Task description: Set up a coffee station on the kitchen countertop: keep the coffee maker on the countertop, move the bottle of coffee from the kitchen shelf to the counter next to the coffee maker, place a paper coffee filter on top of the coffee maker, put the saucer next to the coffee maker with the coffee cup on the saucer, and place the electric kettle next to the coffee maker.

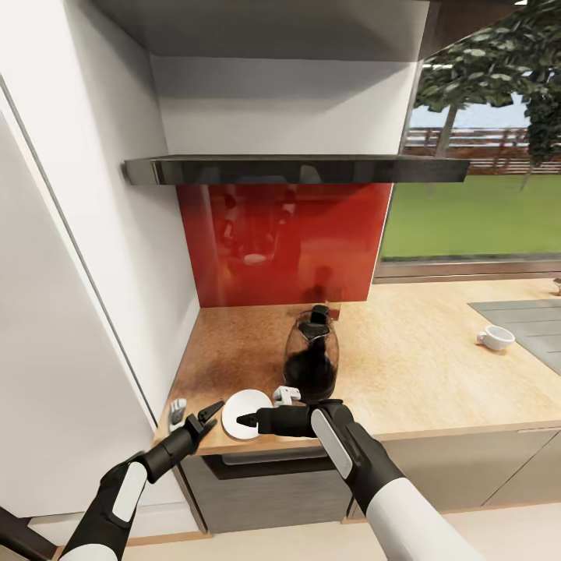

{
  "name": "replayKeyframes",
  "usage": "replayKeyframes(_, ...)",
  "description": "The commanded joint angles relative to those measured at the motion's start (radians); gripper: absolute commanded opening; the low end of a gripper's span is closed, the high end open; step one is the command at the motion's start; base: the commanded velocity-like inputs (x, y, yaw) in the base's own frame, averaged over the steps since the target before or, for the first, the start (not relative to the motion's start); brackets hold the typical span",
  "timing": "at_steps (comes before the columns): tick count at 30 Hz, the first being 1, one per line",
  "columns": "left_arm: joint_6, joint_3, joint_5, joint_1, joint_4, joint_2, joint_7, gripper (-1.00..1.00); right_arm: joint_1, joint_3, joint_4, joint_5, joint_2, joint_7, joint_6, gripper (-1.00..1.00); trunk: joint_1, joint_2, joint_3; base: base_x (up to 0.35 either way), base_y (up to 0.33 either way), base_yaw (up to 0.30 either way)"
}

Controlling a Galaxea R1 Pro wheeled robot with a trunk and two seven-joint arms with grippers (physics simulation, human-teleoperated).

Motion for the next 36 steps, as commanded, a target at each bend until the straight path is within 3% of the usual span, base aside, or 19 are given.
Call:
replayKeyframes(1,0.018,0.003,-0.010,-0.001,0.000,-0.001,0.000,1.00,-0.001,0.000,0.000,0.002,0.000,0.003,0.004,1.00,0.001,-0.002,-0.002,0.000,0.000,0.000)
replayKeyframes(25,0.066,0.003,-0.010,-0.013,0.000,0.000,0.000,1.00,-0.001,0.000,0.040,-0.001,0.000,0.003,0.002,1.00,0.001,-0.002,-0.002,0.000,0.000,0.000)
replayKeyframes(32,0.069,-0.068,-0.008,-0.014,-0.001,0.000,-0.001,1.00,-0.001,0.000,0.041,-0.001,0.000,0.003,0.002,1.00,0.001,-0.002,-0.002,0.000,0.000,0.000)
replayKeyframes(36,0.069,-0.081,-0.006,-0.016,-0.001,-0.002,-0.002,1.00,-0.001,0.000,0.041,-0.001,0.000,0.003,0.002,1.00,0.001,-0.002,-0.002,0.000,0.000,0.000)
